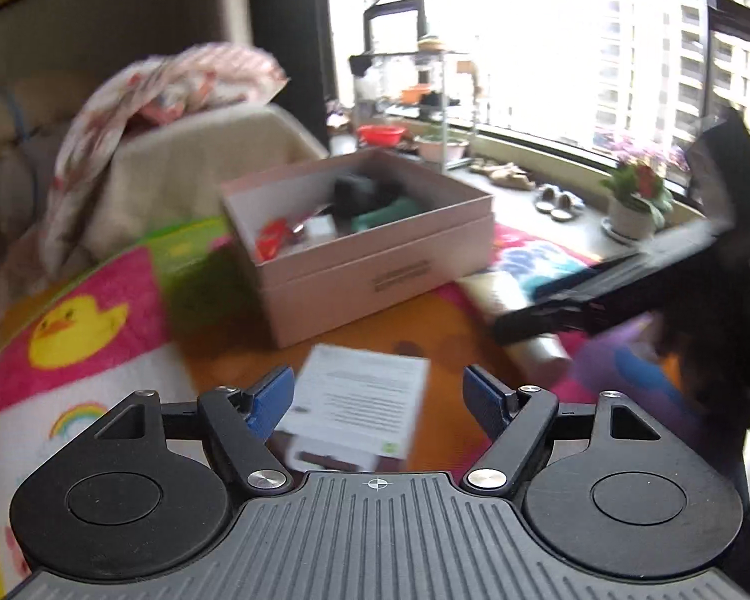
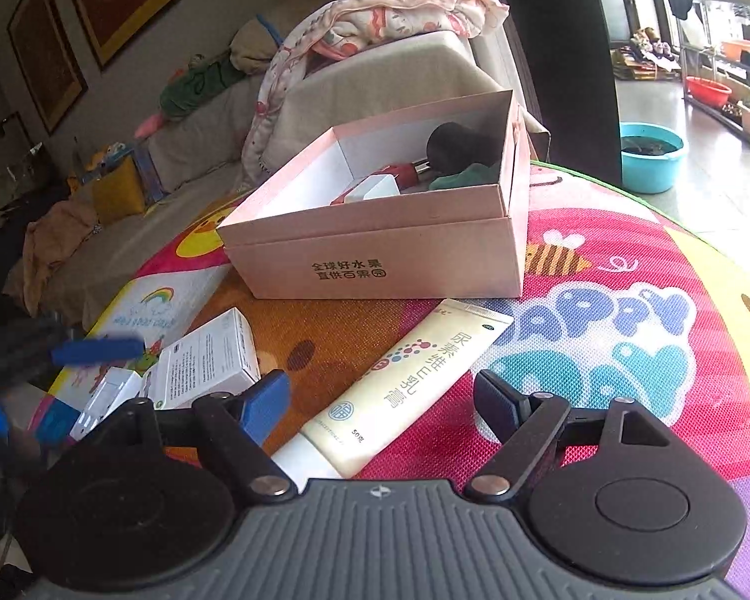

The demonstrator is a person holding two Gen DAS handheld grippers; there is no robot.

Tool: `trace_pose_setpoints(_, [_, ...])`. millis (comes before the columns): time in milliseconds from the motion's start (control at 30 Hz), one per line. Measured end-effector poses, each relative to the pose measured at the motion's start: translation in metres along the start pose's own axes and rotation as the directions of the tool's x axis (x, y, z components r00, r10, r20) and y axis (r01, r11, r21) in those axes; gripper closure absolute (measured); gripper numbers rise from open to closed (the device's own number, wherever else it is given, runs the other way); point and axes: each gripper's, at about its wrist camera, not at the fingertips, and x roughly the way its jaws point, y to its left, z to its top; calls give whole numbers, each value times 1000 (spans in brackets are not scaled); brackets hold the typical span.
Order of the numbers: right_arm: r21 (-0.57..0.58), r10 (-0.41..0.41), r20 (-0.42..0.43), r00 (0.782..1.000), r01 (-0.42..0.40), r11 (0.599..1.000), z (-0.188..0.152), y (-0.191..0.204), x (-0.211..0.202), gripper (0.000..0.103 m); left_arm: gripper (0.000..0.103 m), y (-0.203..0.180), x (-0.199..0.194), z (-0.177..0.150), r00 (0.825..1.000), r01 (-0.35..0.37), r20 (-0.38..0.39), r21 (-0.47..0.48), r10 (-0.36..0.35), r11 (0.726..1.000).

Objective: Organize rigid objects
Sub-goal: 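Box the white card box with the left tool while the right tool boxes the cream tube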

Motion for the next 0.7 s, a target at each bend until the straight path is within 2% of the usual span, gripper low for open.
trace_pose_setpoints(67, [-5, -3, 1, 1000, 3, 1000, 0, 1, 0, 21, 23, 16, 14, 0, 999, 10, -40, -68, -13, 998])
trace_pose_setpoints(167, [-14, -7, 1, 1000, 7, 1000, -1, 3, 1, 20, 22, 24, 29, -3, 996, 50, -70, -105, -57, 993])
trace_pose_setpoints(267, [-37, -20, -4, 1000, 20, 999, -2, 7, 3, 18, 20, 15, 38, -10, 993, 44, -103, -71, -51, 997])
trace_pose_setpoints(333, [-73, -48, -9, 999, 48, 996, -3, 15, 6, 16, 20, 5, 38, -14, 996, 22, -87, -22, -24, 1000])
trace_pose_setpoints(433, [-146, -135, -9, 991, 132, 980, -5, 31, 12, 16, 19, 1, 39, -14, 997, 36, -72, -15, -37, 999])
trace_pose_setpoints(567, [-153, -227, 0, 974, 225, 962, -4, 41, 21, 17, 20, -7, 41, -17, 998, 40, -54, 27, -38, 999])
trace_pose_setpoints(633, [-187, -275, 12, 961, 273, 944, -7, 48, 22, 30, 25, -6, 41, -16, 997, 57, -56, 18, -56, 998])
trace_pose_setpoints(667, [-205, -276, 17, 961, 274, 940, -8, 51, 21, 34, 25, -6, 41, -15, 997, 58, -58, 13, -58, 998])
trace_pose_setpoints(700, [-216, -268, 16, 963, 265, 940, -10, 52, 19, 44, 25, -7, 41, -15, 997, 54, -59, 16, -53, 998])
